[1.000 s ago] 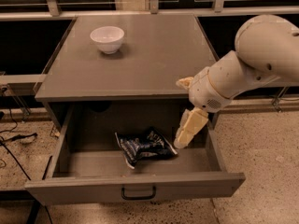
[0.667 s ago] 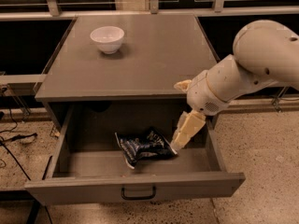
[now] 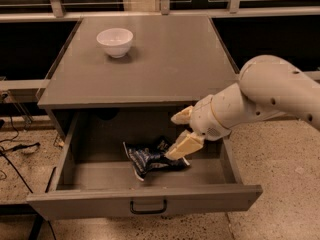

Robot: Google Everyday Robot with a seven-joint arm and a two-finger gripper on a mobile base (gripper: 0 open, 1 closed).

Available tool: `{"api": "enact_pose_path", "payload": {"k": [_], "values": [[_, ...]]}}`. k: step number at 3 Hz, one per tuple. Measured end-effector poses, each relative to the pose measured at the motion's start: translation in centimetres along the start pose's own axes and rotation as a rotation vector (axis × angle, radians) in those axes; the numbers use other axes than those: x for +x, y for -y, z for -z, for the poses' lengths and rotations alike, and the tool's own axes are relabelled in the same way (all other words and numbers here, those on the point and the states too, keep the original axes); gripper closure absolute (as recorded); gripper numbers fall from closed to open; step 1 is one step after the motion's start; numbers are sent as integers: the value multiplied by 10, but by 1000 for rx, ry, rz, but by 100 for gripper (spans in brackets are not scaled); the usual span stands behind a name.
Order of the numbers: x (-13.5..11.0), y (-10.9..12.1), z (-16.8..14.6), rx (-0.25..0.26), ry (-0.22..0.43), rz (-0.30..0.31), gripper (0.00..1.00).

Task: Pick blue chip bag from top drawer and place on counter

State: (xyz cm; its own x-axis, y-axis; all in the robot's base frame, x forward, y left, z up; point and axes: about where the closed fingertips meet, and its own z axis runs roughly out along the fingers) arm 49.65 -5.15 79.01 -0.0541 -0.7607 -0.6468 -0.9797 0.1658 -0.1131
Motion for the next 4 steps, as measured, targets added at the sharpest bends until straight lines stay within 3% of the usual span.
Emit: {"api": "enact_pose_path", "payload": {"k": [2, 4], "values": [[14, 2, -59, 26, 35, -9, 34], [30, 21, -104, 79, 63, -30, 37]]}}
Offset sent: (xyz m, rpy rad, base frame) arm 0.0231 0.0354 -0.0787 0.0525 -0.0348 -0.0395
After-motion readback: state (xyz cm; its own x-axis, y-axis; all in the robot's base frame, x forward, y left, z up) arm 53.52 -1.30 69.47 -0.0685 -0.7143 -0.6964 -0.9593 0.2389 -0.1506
